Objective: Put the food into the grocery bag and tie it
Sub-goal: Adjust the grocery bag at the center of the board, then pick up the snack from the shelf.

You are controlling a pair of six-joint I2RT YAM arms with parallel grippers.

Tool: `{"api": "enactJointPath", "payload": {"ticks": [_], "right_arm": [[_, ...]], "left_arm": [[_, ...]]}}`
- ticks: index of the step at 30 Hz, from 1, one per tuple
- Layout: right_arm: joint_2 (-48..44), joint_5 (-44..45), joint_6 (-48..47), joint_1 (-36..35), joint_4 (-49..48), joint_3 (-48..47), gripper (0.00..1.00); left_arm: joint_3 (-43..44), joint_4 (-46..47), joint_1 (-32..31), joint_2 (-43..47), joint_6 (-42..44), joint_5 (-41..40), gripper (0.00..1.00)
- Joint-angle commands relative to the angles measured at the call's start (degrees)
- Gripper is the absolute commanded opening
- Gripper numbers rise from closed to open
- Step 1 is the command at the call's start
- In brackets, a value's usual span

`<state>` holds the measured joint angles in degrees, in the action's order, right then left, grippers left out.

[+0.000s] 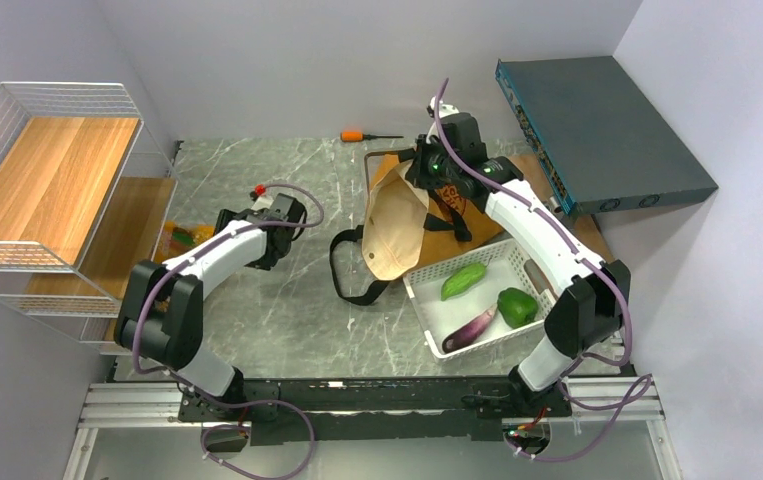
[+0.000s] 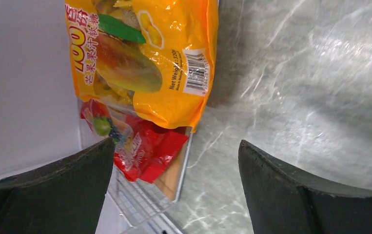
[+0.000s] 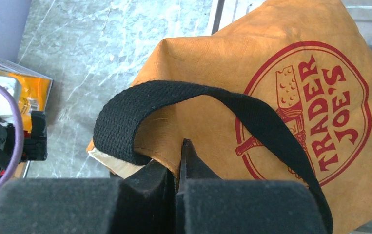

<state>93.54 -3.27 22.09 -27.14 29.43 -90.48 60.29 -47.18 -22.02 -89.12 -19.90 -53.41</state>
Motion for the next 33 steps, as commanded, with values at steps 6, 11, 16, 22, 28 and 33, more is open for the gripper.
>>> {"api": "enactJointPath", "payload": {"ticks": [6,11,16,22,28,33], "right_arm": [[-5.00,1.06,-1.55,0.61,-2.42,1.36,0.00],[-5.48,1.42,-1.86,0.62,-2.27,1.55,0.00],[-5.59,0.91,-1.55,0.60,-2.36,2.10,0.00],[-5.35,1.03,-1.57,0.65,-2.11,2.16,0.00],[-5.10,0.52,-1.26,0.55,-2.01,1.55,0.00],[-5.35,1.41,-1.80,0.66,-1.83,1.71,0.00]], "left_arm": [[-5.86,14.13,5.41,0.95,25.76,0.05,0.96],[-10.54,23.92,6.52,-1.79,35.44,1.78,0.93],[-9.80,24.76,9.02,-6.62,37.50,1.02,0.90],[-11.34,30.49,11.32,-7.57,42.59,-0.63,0.85],[-12.02,33.23,11.80,-10.53,44.62,-1.97,0.81],[-11.18,31.36,13.34,-11.09,42.88,-1.00,0.67]]}}
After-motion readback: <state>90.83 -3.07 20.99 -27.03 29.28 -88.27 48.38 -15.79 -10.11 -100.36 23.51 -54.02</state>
